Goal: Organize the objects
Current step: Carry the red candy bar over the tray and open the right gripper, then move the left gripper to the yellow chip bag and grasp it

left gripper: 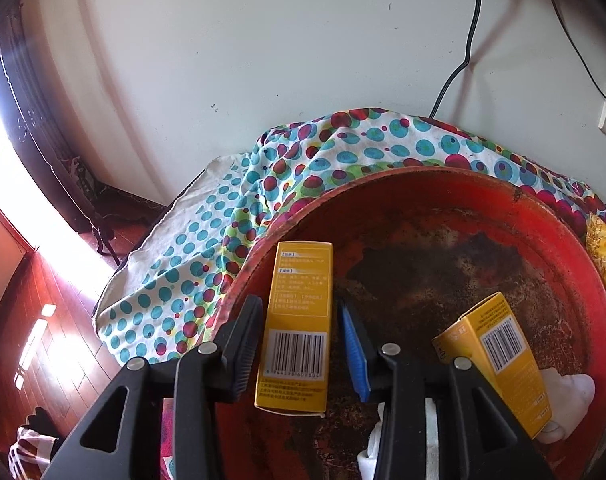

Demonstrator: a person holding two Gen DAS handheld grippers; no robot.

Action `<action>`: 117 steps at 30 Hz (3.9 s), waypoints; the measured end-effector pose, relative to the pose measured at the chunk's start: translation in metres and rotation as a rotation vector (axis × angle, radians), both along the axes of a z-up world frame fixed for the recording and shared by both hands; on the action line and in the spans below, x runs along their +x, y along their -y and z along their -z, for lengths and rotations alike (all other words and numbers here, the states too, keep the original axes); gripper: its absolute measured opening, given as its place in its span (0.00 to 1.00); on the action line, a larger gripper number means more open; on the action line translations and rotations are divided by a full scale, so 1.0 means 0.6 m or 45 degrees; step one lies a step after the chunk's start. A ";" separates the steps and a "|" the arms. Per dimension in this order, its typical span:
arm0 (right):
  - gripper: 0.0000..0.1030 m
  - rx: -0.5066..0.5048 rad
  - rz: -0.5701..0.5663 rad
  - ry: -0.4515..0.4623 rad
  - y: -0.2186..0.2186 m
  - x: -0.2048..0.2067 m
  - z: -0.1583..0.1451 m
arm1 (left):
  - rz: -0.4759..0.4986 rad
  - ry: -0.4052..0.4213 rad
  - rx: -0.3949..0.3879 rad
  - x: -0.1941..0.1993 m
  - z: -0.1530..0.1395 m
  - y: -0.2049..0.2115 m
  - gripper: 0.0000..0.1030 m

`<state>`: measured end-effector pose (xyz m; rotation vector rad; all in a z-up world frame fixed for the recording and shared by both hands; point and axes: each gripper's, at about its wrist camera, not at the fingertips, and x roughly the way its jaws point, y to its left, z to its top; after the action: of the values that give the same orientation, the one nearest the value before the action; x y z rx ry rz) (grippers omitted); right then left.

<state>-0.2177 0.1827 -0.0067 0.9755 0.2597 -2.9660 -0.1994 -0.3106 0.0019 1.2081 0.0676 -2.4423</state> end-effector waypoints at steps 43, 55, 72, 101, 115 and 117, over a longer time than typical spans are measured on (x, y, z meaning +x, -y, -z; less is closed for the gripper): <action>0.17 0.003 -0.577 0.058 0.466 0.069 -0.059 | 0.128 -0.311 0.192 0.283 -0.069 -0.110 0.39; 0.17 0.024 -0.560 0.150 0.515 0.019 -0.019 | 0.151 -0.297 0.222 0.273 -0.052 -0.107 0.39; 0.80 -0.077 -0.339 -0.083 0.400 0.020 -0.101 | 0.168 -0.300 0.204 0.271 -0.048 -0.120 0.39; 0.80 -0.120 0.189 0.058 -0.009 0.008 0.008 | 0.779 -0.343 0.148 0.160 -0.055 -0.496 0.59; 0.80 -0.313 0.217 0.062 -0.053 0.012 0.011 | 0.584 -0.125 0.071 -0.101 -0.034 -0.525 0.80; 0.80 -0.346 0.215 0.070 -0.059 0.012 0.012 | 0.557 -0.067 0.083 -0.135 -0.017 -0.523 0.80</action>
<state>-0.2106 0.2181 -0.0140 1.0881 -0.2324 -3.0041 -0.2806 0.0032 0.0119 1.2979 -0.1151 -2.8663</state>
